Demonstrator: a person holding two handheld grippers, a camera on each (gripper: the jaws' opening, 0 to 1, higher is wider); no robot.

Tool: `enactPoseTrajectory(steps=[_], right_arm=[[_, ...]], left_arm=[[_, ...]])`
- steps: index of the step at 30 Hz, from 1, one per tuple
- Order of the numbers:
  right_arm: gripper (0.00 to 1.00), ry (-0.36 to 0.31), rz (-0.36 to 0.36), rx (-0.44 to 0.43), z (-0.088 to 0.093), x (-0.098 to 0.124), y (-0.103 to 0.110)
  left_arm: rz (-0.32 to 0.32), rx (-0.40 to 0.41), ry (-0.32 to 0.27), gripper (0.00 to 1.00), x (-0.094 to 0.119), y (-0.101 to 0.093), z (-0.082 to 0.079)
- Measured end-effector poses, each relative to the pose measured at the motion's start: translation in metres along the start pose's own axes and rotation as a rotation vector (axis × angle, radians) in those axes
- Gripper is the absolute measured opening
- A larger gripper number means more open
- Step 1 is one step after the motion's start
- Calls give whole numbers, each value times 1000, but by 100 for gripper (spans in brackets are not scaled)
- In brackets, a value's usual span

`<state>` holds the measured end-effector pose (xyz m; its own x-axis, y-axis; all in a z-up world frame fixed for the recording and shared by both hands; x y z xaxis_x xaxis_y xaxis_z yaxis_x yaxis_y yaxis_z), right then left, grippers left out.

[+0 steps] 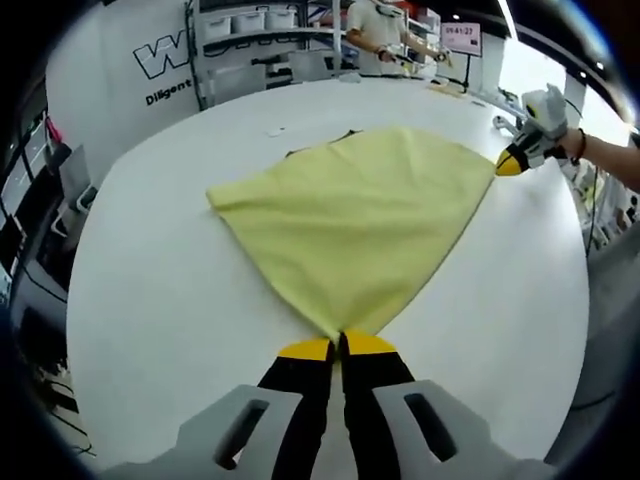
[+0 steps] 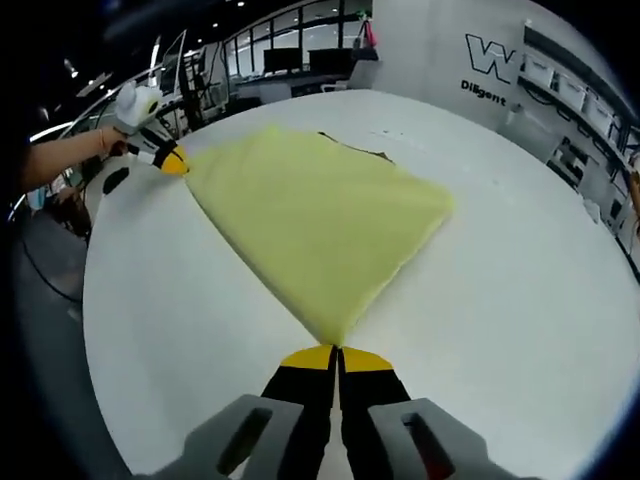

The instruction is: Fold the garment on the visible template until the final outline fits inside the template.

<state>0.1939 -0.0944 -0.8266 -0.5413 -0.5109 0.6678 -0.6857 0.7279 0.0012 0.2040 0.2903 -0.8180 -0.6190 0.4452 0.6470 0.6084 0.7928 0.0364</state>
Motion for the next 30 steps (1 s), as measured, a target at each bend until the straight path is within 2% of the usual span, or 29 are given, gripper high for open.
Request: enactPoseTrajectory(steps=[5, 10, 17, 26, 29, 30], right_arm=[[0, 0, 1, -13, 4, 7, 4], [0, 1, 5, -38, 12, 17, 10], [0, 13, 20, -66, 23, 28, 15], [0, 36, -9, -84, 30, 34, 22], [0, 36, 1, -101, 31, 34, 23], [0, 58, 3, -119, 34, 37, 24]], left_arm=[[2, 7, -3, 7, 5, -5, 4], [6, -35, -7, 7, 10, -15, 8], [10, 16, -28, 7, 19, -31, 17], [5, 38, -36, 7, 23, -36, 20], [-19, 27, -34, 12, 23, -33, 20], [-65, 5, -37, 16, 25, -28, 20]])
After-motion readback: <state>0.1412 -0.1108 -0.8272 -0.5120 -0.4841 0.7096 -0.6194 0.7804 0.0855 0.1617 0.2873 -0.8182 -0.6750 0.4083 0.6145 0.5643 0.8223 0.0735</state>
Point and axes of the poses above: the point that each gripper's makers call its tool centre point, and the gripper's own axes: x roughly backward along the fingers, y roughly to its left, z roughly out of its underside, the point moved 4 cm from there along x, roughly backward along the fingers, and after that the axes turned 9 degrees about -y, right-handed, at the moved point
